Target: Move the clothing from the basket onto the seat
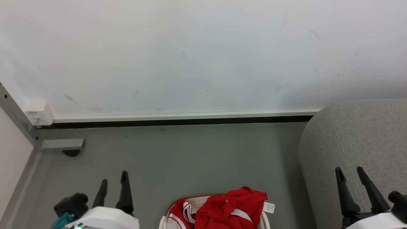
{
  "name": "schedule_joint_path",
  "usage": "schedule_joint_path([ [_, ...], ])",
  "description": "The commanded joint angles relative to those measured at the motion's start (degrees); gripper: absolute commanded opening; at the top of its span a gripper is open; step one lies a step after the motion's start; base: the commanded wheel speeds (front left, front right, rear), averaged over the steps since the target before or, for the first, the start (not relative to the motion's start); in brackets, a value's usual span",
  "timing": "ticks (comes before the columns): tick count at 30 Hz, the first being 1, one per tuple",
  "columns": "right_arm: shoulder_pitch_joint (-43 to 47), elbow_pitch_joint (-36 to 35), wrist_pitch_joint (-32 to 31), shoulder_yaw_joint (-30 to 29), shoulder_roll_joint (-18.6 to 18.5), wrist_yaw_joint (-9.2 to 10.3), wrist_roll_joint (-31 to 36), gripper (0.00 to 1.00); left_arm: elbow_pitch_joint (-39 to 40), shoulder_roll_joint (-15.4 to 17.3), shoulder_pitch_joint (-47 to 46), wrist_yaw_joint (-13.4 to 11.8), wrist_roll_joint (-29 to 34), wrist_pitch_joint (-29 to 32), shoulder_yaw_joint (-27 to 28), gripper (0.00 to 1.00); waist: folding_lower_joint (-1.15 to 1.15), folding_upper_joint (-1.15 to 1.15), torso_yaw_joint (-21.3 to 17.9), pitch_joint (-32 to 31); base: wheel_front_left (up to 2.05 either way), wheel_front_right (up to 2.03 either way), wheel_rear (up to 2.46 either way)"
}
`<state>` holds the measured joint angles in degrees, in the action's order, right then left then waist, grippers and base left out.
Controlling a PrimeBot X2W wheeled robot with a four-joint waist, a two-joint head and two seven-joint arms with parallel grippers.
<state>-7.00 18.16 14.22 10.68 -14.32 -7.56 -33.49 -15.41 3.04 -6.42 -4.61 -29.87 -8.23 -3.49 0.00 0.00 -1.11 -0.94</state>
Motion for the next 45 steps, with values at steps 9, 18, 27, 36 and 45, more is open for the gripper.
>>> schedule_joint_path([
  [9, -0.78, 0.85, 0.49, -2.44, 1.12, 0.09, 7.03, 1.00, -0.79, 1.18, -0.84, -0.83, 6.74, -1.76, -0.38, 1.00, 0.00, 0.00, -0.11, -0.13, 0.00, 0.00, 0.00],
  [18, -0.25, 1.95, 0.53, -4.19, 2.73, 0.09, 11.42, 1.00, -2.13, 1.21, -0.99, -1.53, 11.55, -2.86, -0.63, 1.00, 0.00, 0.00, -0.16, -0.33, 0.00, 0.00, 0.00],
  [27, -0.38, 2.93, 0.64, -5.72, 4.43, 0.11, 15.22, 1.00, -3.68, 0.98, -1.36, -0.96, 15.22, -4.00, -0.94, 1.00, 0.00, 0.00, -0.18, -0.34, 0.00, 0.00, 0.00],
  [36, -0.14, 3.78, 0.76, -6.96, 5.08, 0.12, 19.40, 1.00, -4.23, 1.10, -1.44, -1.00, 20.07, -5.13, -1.44, 1.00, 0.00, 0.00, -0.27, -0.64, 0.00, 0.00, 0.00],
  [45, 0.45, 4.55, 0.87, -8.61, 6.31, 0.13, 22.94, 1.00, -5.15, 1.21, -1.31, -0.81, 23.76, -6.06, -1.29, 1.00, 0.00, 0.00, -0.30, -0.83, 0.00, 0.00, 0.00],
])
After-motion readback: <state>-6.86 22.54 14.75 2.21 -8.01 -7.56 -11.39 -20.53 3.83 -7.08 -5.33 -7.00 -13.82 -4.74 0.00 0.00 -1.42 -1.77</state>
